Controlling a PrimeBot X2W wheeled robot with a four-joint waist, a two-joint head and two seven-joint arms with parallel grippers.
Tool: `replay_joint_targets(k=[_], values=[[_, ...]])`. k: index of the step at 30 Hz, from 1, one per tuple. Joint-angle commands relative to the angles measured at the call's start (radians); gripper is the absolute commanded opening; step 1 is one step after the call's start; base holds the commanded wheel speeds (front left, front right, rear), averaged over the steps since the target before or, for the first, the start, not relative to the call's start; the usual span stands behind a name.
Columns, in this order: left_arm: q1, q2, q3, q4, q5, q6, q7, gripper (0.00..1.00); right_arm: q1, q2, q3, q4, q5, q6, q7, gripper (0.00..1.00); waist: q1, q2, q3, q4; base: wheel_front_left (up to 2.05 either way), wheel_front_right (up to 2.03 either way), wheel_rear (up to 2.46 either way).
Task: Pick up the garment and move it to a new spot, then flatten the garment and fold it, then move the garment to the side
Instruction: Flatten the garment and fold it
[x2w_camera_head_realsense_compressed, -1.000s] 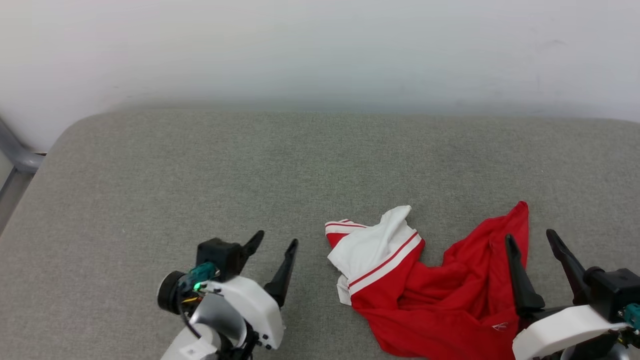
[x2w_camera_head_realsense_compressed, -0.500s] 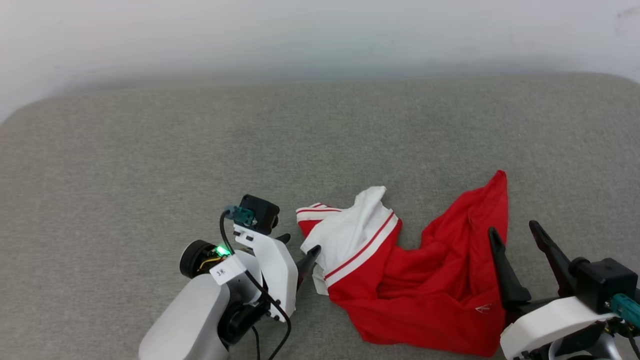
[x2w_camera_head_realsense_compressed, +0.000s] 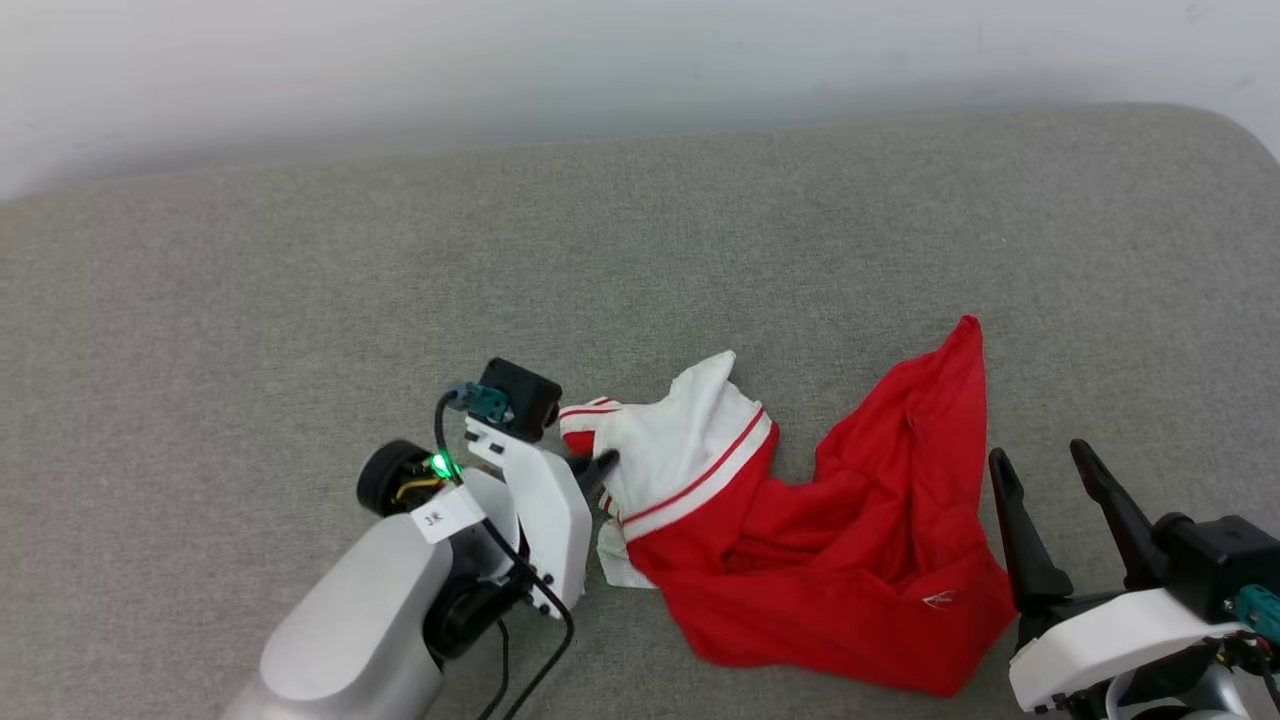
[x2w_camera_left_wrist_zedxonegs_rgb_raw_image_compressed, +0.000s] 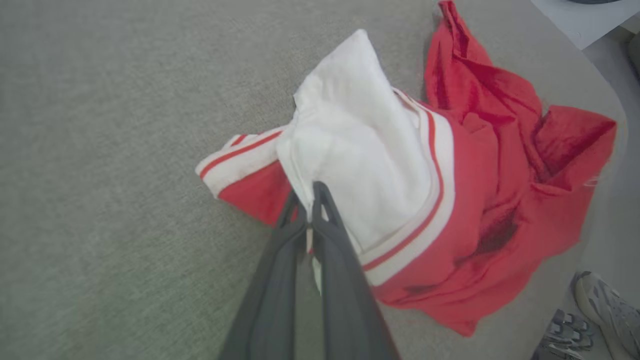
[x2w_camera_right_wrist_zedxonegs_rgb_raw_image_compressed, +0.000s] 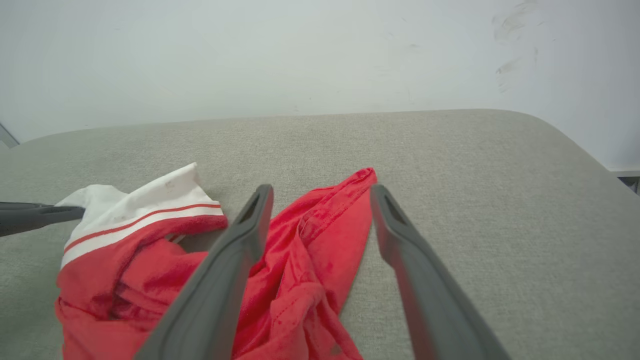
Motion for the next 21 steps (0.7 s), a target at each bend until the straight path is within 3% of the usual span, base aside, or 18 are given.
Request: replay_joint_targets(k=[1,10,17,21], values=[[-0.016,0.012,0.008,-0.005,0.017,0.006,-0.029,0.0,-0.01,0.001,-0.004,0.002,0.002,-0.001,-0.005,1.0,-0.0001,0.0,-0.01,0.007,0.0,0.0,0.0],[0.05,0.099,0.079,-0.052,0.062,0.117,-0.118,0.0,0.014,0.001,-0.046,0.007,0.008,-0.001,0.01,1.0,-0.0001,0.0,-0.054,0.077,0.0,0.0,0.0],[0.237,0.169,0.149,-0.124,0.0,0.21,-0.107,0.0,0.028,0.001,-0.059,0.013,0.019,-0.001,0.028,1.0,-0.0001,0.0,-0.074,0.133,0.0,0.0,0.0],[0.328,0.18,0.174,-0.13,-0.032,0.249,-0.11,0.0,0.031,0.001,-0.059,0.014,0.021,-0.001,0.034,1.0,-0.0001,0.0,-0.082,0.144,0.0,0.0,0.0]])
